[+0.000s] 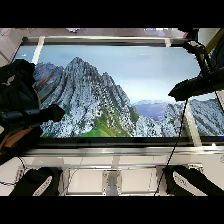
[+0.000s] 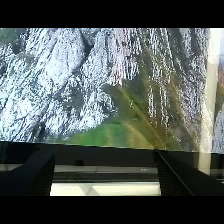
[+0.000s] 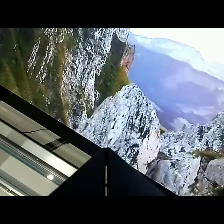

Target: Fold the clothes and pants, and hang the long-sleeved shirts on hangers.

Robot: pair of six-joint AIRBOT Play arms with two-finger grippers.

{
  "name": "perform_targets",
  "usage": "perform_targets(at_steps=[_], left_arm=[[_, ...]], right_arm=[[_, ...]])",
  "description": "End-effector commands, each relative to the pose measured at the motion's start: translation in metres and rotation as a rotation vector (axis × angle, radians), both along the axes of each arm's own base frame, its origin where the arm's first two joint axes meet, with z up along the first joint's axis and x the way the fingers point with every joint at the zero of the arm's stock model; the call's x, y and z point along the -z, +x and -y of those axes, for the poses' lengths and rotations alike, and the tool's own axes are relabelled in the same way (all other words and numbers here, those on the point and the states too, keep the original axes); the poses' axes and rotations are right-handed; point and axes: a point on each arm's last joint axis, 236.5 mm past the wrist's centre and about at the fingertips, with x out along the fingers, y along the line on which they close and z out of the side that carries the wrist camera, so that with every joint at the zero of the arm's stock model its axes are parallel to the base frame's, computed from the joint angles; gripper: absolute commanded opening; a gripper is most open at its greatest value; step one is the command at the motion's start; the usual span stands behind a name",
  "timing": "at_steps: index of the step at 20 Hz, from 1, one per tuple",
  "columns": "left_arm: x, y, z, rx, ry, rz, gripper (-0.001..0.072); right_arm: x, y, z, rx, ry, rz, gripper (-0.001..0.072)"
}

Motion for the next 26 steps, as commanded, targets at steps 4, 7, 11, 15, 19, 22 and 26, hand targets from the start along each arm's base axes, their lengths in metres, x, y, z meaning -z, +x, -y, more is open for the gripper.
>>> perform_targets(at_steps=[4, 7, 11, 15, 19, 22, 26], left_arm=[[0.000, 0.000, 0.000, 0.000, 0.001, 0.000, 0.0716], [0.000, 0.000, 0.000, 0.000, 0.001, 0.000, 0.0715], [-0.003, 0.010, 0.001, -0.006, -0.003, 0.033, 0.0716], [0.000, 0.013, 0.000, -0.009, 0.006, 0.026, 0.0716], [0.000, 0.040, -0.038, 0.030, 0.260, 0.124, 0.0715], [-0.027, 0.076, -0.136, -0.080, 0.762, 0.215, 0.0713], [-0.068, 0.093, -0.264, -0.297, 1.232, 0.122, 0.0713]], right_arm=[[0.000, 0.000, 0.000, 0.000, 0.000, 0.001, 0.0057], [0.000, 0.000, 0.000, -0.001, 0.000, 0.001, 0.0057], [0.000, 0.000, 0.000, -0.001, 0.000, 0.001, 0.0057], [-0.002, 0.003, 0.000, -0.001, 0.001, 0.017, 0.0058], [-0.019, 0.037, -0.002, 0.044, 0.032, 0.167, 0.0058], [-0.042, 0.063, -0.009, 0.086, 0.100, 0.296, 0.0058], [-0.055, 0.069, -0.021, 0.083, 0.167, 0.338, 0.0058]])
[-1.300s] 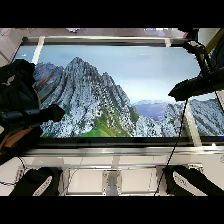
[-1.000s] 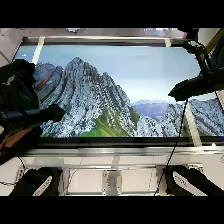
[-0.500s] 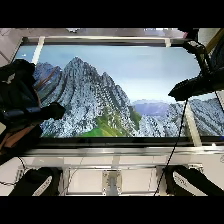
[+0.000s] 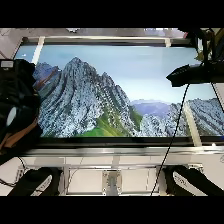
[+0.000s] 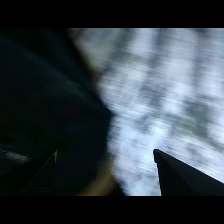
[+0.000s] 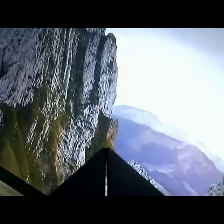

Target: Fold the clothes and pants, and hang the long-sleeved shirts on hangers.

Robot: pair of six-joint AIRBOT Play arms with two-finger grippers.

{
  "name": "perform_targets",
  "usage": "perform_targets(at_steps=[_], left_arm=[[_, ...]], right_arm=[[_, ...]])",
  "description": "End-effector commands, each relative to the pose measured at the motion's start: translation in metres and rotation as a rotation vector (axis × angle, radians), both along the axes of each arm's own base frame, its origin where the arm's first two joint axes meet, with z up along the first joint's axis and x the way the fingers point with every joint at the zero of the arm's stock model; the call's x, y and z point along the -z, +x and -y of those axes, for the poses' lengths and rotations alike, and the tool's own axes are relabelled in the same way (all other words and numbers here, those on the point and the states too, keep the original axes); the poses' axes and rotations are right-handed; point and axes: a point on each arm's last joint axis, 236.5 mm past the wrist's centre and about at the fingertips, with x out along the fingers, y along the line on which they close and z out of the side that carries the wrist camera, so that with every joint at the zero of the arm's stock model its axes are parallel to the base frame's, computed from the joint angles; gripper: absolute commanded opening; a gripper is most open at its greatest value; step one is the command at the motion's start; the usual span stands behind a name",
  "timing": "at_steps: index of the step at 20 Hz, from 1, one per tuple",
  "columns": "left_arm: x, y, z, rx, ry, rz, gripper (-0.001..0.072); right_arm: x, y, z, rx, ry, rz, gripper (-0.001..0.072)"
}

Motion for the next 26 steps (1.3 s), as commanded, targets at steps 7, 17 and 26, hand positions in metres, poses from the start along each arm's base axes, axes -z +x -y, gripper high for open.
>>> perform_targets(at_steps=[7, 17, 26], left_arm=[[0.062, -0.021, -0.244, -0.668, -0.063, -0.173, 0.0711], [0.118, 0.036, -0.261, -0.519, -0.347, -0.141, 0.0710], [0.136, 0.022, -0.245, -0.546, -0.347, -0.281, 0.0013]], right_arm=[[-0.015, 0.011, -0.009, 0.008, 0.059, 0.065, 0.0612], [-0.016, 0.011, -0.010, 0.043, 0.100, 0.046, 0.0611], [-0.021, 0.011, -0.009, 0.050, 0.101, 0.054, 0.0610]])
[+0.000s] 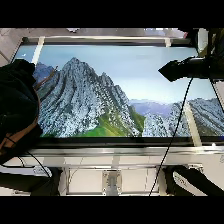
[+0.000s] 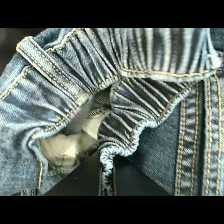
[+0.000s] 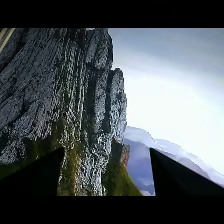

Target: Fold the clothes and pants, and hang the long-sleeved shirts on hangers.

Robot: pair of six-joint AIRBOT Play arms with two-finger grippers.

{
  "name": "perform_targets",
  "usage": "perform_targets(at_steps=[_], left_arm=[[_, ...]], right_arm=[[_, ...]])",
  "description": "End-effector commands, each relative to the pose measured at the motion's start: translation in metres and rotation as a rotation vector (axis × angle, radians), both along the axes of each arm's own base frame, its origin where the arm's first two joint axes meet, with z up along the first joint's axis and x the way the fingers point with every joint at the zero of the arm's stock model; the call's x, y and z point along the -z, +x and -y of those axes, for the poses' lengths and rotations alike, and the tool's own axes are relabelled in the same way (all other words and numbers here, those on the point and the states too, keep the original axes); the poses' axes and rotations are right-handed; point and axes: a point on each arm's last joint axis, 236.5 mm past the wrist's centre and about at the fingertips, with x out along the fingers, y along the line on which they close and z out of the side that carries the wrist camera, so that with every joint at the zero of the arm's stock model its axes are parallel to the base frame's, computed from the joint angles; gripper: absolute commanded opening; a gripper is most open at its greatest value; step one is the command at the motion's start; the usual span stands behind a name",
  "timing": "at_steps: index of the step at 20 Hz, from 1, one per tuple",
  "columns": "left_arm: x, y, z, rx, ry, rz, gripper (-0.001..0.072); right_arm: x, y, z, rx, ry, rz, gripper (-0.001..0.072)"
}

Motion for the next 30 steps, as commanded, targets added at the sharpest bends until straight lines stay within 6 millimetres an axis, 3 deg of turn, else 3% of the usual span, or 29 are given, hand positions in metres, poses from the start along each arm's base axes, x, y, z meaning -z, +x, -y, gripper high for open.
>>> perform_targets(at_steps=[1, 3, 5, 7, 8, 10, 11, 12, 14, 18, 19, 21, 24, 26, 28, 30], left_arm=[[-0.027, 0.007, 0.019, 0.033, 0.018, 0.021, 0.0012], [-0.090, 0.032, 0.047, 0.111, 0.083, 0.146, 0.0012], [-0.171, 0.059, 0.102, 0.218, 0.106, 0.351, 0.0013], [-0.246, 0.077, 0.201, 0.387, -0.023, 0.618, 0.0012], [-0.273, 0.079, 0.255, 0.482, -0.129, 0.734, 0.0012], [-0.310, 0.066, 0.380, 0.773, -0.369, 0.851, 0.0012], [-0.320, 0.052, 0.443, 0.941, -0.487, 0.869, 0.0012], [-0.322, 0.038, 0.496, 1.068, -0.591, 0.859, 0.0012], [-0.297, 0.005, 0.599, 1.276, -0.763, 0.738, 0.0012], [-0.186, -0.061, 0.791, 1.547, -0.959, 0.448, 0.0012], [-0.156, -0.077, 0.835, 1.558, -1.006, 0.421, 0.0012], [-0.114, -0.098, 0.907, 1.483, -1.157, 0.426, 0.0011], [-0.080, -0.113, 0.975, 1.414, -1.358, 0.404, 0.0011], [-0.076, -0.102, 0.999, 1.391, -1.423, 0.425, 0.0011], [-0.078, -0.076, 1.003, 1.367, -1.435, 0.472, 0.0012], [-0.073, -0.048, 0.988, 1.331, -1.429, 0.473, 0.0012]], right_arm=[[-0.011, 0.000, 0.002, 0.004, -0.007, 0.025, 0.0610], [-0.038, -0.002, 0.007, 0.011, -0.031, 0.087, 0.0609], [-0.070, -0.012, 0.019, 0.028, -0.088, 0.148, 0.0609], [-0.101, -0.030, 0.035, 0.054, -0.157, 0.195, 0.0606], [-0.114, -0.040, 0.046, 0.078, -0.196, 0.213, 0.0584], [-0.136, -0.057, 0.071, 0.152, -0.277, 0.245, 0.0511], [-0.145, -0.063, 0.084, 0.184, -0.323, 0.267, 0.0511], [-0.151, -0.068, 0.097, 0.211, -0.377, 0.292, 0.0511], [-0.157, -0.076, 0.118, 0.248, -0.470, 0.313, 0.0511], [-0.160, -0.072, 0.142, 0.322, -0.546, 0.321, 0.0511], [-0.159, -0.067, 0.145, 0.333, -0.559, 0.325, 0.0511], [-0.154, -0.056, 0.154, 0.356, -0.596, 0.325, 0.0511], [-0.138, -0.039, 0.176, 0.407, -0.626, 0.268, 0.0511], [-0.125, -0.029, 0.201, 0.467, -0.636, 0.212, 0.0511], [-0.106, -0.017, 0.228, 0.527, -0.614, 0.142, 0.0511], [-0.081, -0.002, 0.248, 0.567, -0.542, 0.071, 0.0511]])
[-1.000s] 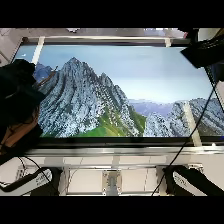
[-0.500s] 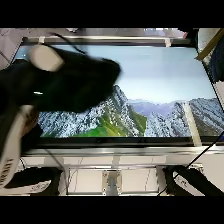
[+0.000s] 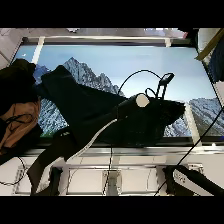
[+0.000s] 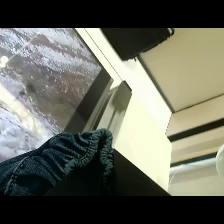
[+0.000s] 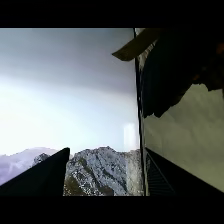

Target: Fold the clothes and pants, and hang the long-sleeved shirts on hangers.

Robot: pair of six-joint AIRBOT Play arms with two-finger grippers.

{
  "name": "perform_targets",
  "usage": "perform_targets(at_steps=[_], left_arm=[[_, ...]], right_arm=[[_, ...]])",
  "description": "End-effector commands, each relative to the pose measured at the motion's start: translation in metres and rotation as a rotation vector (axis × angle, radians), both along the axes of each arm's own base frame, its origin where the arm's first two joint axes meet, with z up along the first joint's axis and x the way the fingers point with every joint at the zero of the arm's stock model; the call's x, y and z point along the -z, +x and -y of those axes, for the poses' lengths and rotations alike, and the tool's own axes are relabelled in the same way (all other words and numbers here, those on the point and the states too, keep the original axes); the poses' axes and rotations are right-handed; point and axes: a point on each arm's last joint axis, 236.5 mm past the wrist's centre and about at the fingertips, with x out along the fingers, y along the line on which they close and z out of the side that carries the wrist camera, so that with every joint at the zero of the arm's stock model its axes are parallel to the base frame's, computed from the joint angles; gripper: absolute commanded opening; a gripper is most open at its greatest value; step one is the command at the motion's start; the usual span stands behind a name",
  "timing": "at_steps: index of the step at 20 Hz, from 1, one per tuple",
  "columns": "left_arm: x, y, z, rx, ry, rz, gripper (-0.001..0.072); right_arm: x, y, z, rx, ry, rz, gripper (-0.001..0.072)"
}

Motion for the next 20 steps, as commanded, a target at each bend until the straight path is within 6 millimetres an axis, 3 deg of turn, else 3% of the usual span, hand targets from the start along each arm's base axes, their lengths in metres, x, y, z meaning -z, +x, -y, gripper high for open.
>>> perform_targets(at_steps=[1, 4, 5, 6, 8, 9, 10, 11, 13, 15, 17, 20], left_arm=[[0.011, 0.032, -0.003, -0.024, -0.029, -0.049, 0.0012], [0.024, 0.034, -0.032, 0.086, 0.036, -0.085, 0.0026], [0.023, 0.040, -0.043, 0.100, 0.047, -0.094, 0.0223], [0.017, 0.057, -0.060, 0.091, 0.050, -0.104, 0.0524], [-0.005, 0.106, -0.110, 0.031, 0.043, -0.101, 0.0541], [-0.017, 0.133, -0.144, -0.015, 0.049, -0.102, 0.0536], [-0.026, 0.161, -0.187, -0.070, 0.070, -0.098, 0.0485], [-0.028, 0.184, -0.233, -0.128, 0.114, -0.090, 0.0479], [-0.018, 0.208, -0.340, -0.245, 0.268, -0.132, 0.0479], [-0.002, 0.207, -0.452, -0.366, 0.481, -0.187, 0.0479], [0.002, 0.194, -0.537, -0.485, 0.631, -0.212, 0.0473], [0.010, 0.156, -0.613, -0.638, 0.740, -0.255, 0.0473]], right_arm=[[0.041, 0.025, 0.033, 0.078, 0.142, -0.056, 0.0511], [0.083, 0.049, 0.034, 0.072, 0.326, -0.113, 0.0511], [0.099, 0.054, 0.030, 0.065, 0.380, -0.150, 0.0511], [0.113, 0.055, 0.024, 0.054, 0.417, -0.190, 0.0511], [0.137, 0.050, 0.012, 0.038, 0.475, -0.269, 0.0511], [0.147, 0.044, 0.006, 0.030, 0.501, -0.315, 0.0511], [0.156, 0.038, 0.002, 0.029, 0.515, -0.356, 0.0511], [0.163, 0.031, 0.000, 0.033, 0.527, -0.391, 0.0511], [0.173, 0.021, -0.009, 0.024, 0.564, -0.419, 0.0511], [0.191, -0.002, -0.016, 0.028, 0.567, -0.471, 0.0510], [0.221, -0.037, -0.032, 0.040, 0.625, -0.522, 0.0511], [0.293, -0.107, -0.076, 0.028, 0.750, -0.620, 0.0517]])
